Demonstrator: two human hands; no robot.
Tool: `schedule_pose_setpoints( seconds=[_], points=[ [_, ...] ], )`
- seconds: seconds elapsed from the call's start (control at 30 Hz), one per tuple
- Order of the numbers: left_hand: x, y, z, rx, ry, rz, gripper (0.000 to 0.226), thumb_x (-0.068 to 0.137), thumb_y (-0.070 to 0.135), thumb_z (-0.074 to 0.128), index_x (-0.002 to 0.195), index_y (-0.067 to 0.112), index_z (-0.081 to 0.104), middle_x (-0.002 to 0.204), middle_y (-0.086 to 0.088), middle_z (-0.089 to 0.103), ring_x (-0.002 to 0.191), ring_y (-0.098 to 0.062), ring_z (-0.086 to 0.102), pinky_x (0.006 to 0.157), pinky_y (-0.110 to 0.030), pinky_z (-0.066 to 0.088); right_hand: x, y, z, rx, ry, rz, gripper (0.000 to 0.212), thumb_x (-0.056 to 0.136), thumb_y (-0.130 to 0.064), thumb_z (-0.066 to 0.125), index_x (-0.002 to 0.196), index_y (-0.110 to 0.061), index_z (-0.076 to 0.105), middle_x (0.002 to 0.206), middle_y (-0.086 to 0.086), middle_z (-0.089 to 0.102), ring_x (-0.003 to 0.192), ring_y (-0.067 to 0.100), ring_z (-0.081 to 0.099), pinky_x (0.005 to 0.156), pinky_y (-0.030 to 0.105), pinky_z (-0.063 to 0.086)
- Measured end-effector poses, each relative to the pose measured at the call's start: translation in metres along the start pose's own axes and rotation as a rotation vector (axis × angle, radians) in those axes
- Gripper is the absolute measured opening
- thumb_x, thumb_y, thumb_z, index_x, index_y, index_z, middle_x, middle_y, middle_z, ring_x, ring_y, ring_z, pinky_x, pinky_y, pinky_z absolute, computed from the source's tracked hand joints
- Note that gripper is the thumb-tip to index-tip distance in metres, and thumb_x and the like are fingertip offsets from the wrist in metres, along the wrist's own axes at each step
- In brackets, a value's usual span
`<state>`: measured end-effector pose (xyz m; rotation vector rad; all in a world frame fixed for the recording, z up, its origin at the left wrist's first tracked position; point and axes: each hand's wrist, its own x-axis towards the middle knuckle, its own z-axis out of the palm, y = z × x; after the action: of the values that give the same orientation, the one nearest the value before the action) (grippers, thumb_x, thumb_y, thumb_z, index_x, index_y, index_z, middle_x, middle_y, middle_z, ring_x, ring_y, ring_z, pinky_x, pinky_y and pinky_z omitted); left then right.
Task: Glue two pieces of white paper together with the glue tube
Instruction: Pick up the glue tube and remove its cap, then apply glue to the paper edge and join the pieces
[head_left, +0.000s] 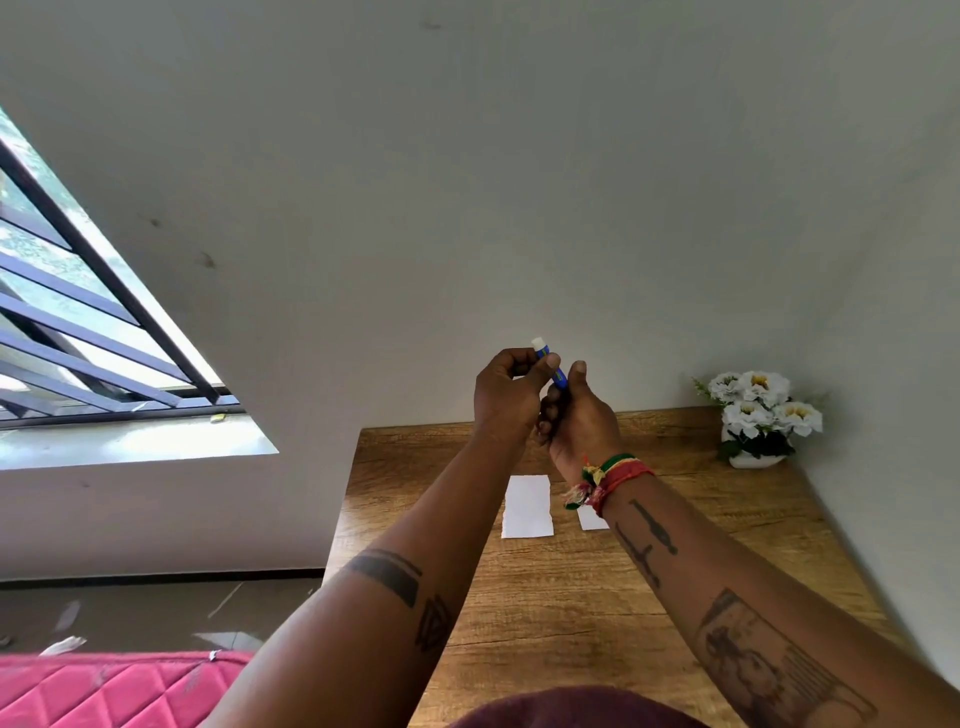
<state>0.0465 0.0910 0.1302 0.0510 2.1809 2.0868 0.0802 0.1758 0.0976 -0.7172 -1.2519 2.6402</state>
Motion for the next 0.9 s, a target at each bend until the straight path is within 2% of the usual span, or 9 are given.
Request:
schedule_pose_setpoints(
  seconds=[0.1,0.2,0.23,0.33,0.47,0.57,0.7,0.8,0.9],
  points=[
    [-0.002,0.001,-0.002,-0.012,-0.002,-0.001,0.022,0.094,0.023,0.074,0.111,0.009,0.072,0.095,0.005,0.070,0.060,0.010,0.065,0.051,-0.009,0.048,0.001,0.003,-0.003,0.010,-0.003,0.004,0.062,0.095,-0.063,0.049,0.109,-0.006,0.069,0.074,0.009,0.061,0.054,0.018,0.052,0.051,0.029,0.039],
    [-0.002,-0.002,-0.006,-0.013,0.022,-0.015,0.019,0.090,0.030,0.078,0.105,0.018,0.074,0.101,0.004,0.075,0.091,-0.006,0.071,0.078,-0.028,0.056,-0.001,0.006,-0.008,0.014,-0.067,0.000,0.055,0.095,-0.056,0.056,0.121,-0.009,0.068,0.082,0.009,0.064,0.060,0.017,0.053,0.054,0.029,0.042],
    [-0.002,-0.004,-0.007,-0.022,0.024,-0.030,0.018,0.089,0.031,0.079,0.103,0.020,0.075,0.101,0.004,0.076,0.096,-0.010,0.071,0.082,-0.032,0.057,-0.002,0.006,-0.010,0.003,-0.099,-0.010,0.052,0.095,-0.052,0.059,0.123,-0.009,0.068,0.085,0.009,0.064,0.061,0.017,0.054,0.056,0.029,0.044],
    [-0.004,-0.009,-0.009,-0.066,0.018,-0.077,0.018,0.087,0.029,0.081,0.102,0.019,0.077,0.098,0.004,0.078,0.094,-0.012,0.073,0.078,-0.030,0.057,-0.004,0.007,-0.015,-0.041,-0.159,-0.052,0.048,0.094,-0.040,0.066,0.126,-0.004,0.064,0.096,0.012,0.067,0.064,0.018,0.057,0.059,0.030,0.045],
    [-0.006,-0.015,-0.010,-0.081,-0.010,-0.123,0.019,0.088,0.026,0.080,0.105,0.018,0.079,0.095,0.007,0.078,0.081,-0.002,0.067,0.069,-0.020,0.051,-0.003,0.009,-0.022,-0.067,-0.119,-0.081,0.030,0.091,-0.028,0.070,0.114,-0.009,0.067,0.099,0.014,0.070,0.065,0.018,0.059,0.058,0.030,0.046],
    [-0.008,-0.021,-0.011,-0.075,-0.037,-0.165,0.018,0.089,0.027,0.080,0.106,0.022,0.079,0.094,0.011,0.077,0.076,0.002,0.065,0.063,-0.015,0.050,0.002,0.014,-0.029,-0.081,-0.110,-0.093,0.031,0.093,-0.021,0.068,0.122,-0.010,0.067,0.108,0.020,0.071,0.062,0.017,0.058,0.057,0.028,0.046],
    [-0.006,-0.034,-0.014,-0.026,-0.054,-0.176,0.026,0.090,0.031,0.079,0.115,0.023,0.078,0.105,0.008,0.077,0.085,-0.004,0.065,0.072,-0.021,0.050,0.010,0.018,-0.042,-0.141,-0.092,-0.107,0.029,0.093,-0.017,0.069,0.121,-0.012,0.070,0.096,0.014,0.070,0.062,0.017,0.057,0.057,0.028,0.045],
    [-0.001,-0.050,-0.021,0.103,-0.073,-0.157,0.025,0.092,0.029,0.076,0.117,0.025,0.077,0.107,0.007,0.077,0.088,-0.008,0.066,0.077,-0.025,0.052,0.021,0.025,-0.053,-0.222,0.021,-0.117,0.020,0.092,-0.011,0.070,0.111,-0.014,0.074,0.085,0.010,0.069,0.066,0.019,0.058,0.059,0.031,0.047],
    [0.005,-0.074,-0.033,0.423,-0.142,-0.079,0.022,0.097,0.022,0.070,0.117,0.025,0.077,0.107,0.011,0.075,0.091,-0.003,0.065,0.071,-0.011,0.045,0.032,0.032,-0.068,-0.405,0.155,-0.132,0.018,0.091,-0.009,0.069,0.109,-0.011,0.073,0.082,0.007,0.070,0.068,0.018,0.060,0.055,0.026,0.050]
  ],
)
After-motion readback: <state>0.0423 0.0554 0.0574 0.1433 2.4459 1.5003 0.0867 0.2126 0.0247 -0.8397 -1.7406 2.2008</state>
